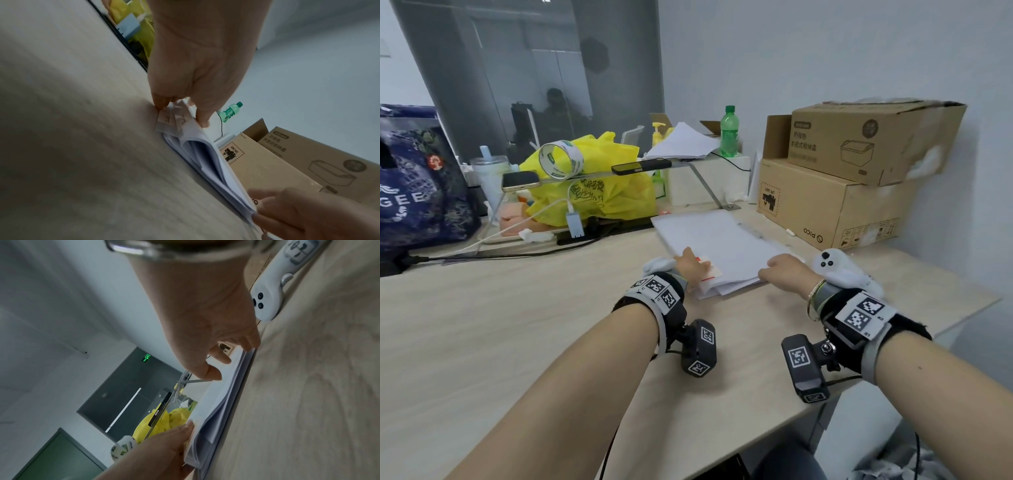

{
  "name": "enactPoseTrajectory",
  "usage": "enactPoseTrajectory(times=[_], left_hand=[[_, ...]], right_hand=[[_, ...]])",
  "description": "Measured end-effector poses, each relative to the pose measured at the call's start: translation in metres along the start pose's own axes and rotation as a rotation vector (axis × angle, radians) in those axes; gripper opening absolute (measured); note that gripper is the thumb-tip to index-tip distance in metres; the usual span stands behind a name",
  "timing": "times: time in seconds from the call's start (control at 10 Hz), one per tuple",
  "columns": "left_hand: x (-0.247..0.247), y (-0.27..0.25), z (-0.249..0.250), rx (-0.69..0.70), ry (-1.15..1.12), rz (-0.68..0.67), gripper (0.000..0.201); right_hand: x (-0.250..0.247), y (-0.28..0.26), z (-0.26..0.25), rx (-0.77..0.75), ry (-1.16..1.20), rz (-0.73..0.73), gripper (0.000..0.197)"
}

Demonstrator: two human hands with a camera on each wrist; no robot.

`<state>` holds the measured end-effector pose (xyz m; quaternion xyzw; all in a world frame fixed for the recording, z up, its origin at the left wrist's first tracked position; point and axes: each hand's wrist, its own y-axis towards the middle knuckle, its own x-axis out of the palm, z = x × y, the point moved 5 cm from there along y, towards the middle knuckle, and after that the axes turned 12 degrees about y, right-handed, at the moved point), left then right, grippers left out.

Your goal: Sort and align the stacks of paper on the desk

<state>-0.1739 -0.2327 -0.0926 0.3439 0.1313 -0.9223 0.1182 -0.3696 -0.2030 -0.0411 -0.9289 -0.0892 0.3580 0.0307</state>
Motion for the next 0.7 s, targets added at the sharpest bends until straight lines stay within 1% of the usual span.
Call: enactPoseTrajectory(times=[0.1, 0.2, 0.3, 0.4, 0.5, 0.6, 0.7], left_hand=[[-0.013, -0.028, 0.011, 0.010, 0.069, -0.020, 0.056], [-0.025, -0.038, 0.017, 0.004, 0.272, 0.094, 0.049], [-0.026, -0.035, 0.012, 0.009, 0.327, 0.089, 0.046], [-0.021, -0.029, 0.008, 0.018, 0.342, 0.075, 0.044], [-0.017, -0.031, 0.006, 0.038, 0.271, 0.017, 0.052], [-0.014, -0.038, 0.007, 0.081, 0.346, 0.029, 0.059], [-0.016, -0.039, 0.003, 0.099, 0.302, 0.001, 0.085]], right_hand=[[0.007, -0.002, -0.001, -0.009, -0.008, -0.068, 0.043], [0.012, 0.000, -0.002, -0.028, 0.007, -0.064, 0.040], [0.016, -0.004, -0.001, -0.010, -0.003, -0.054, 0.026], [0.015, -0.003, 0.001, -0.027, -0.063, -0.046, 0.047], [0.014, -0.005, -0.002, -0.042, -0.089, -0.061, 0.055], [0.010, -0.005, -0.005, -0.047, -0.131, -0.069, 0.054], [-0.003, -0.002, -0.012, -0.079, -0.104, 0.000, 0.052]])
